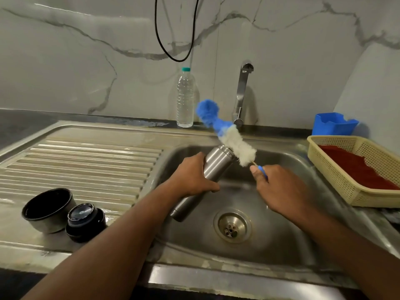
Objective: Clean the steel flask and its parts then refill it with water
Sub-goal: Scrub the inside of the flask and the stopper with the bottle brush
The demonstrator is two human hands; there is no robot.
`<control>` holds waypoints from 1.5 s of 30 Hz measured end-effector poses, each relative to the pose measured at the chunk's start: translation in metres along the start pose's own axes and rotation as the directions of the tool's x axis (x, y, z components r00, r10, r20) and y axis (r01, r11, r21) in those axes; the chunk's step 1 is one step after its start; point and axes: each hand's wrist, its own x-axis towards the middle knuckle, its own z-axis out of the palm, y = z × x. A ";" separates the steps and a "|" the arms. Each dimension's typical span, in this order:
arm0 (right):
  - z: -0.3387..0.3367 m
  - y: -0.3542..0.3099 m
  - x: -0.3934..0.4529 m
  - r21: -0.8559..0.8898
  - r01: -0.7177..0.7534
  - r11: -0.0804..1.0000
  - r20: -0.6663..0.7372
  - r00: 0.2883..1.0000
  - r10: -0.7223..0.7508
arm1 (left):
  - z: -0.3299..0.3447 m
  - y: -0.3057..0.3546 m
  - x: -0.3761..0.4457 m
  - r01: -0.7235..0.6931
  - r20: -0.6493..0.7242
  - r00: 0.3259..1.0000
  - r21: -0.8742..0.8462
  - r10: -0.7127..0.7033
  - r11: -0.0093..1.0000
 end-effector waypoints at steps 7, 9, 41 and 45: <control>0.001 -0.002 0.001 0.000 -0.017 1.000 0.032 0.999 0.017 | 0.000 0.000 0.002 0.005 0.023 1.000 0.009 -0.005 1.000; 0.001 -0.001 0.000 0.004 -0.007 1.000 0.023 1.000 0.007 | 0.000 0.001 0.002 0.000 0.061 0.998 -0.026 0.001 1.000; 0.003 0.010 0.005 0.071 -0.037 0.997 0.028 0.999 0.036 | -0.002 -0.002 0.002 -0.023 -0.008 1.000 0.035 0.023 0.999; -0.002 0.011 0.005 0.034 -0.078 0.996 0.059 0.995 0.076 | 0.000 0.000 0.002 -0.018 -0.004 1.000 0.025 0.018 1.000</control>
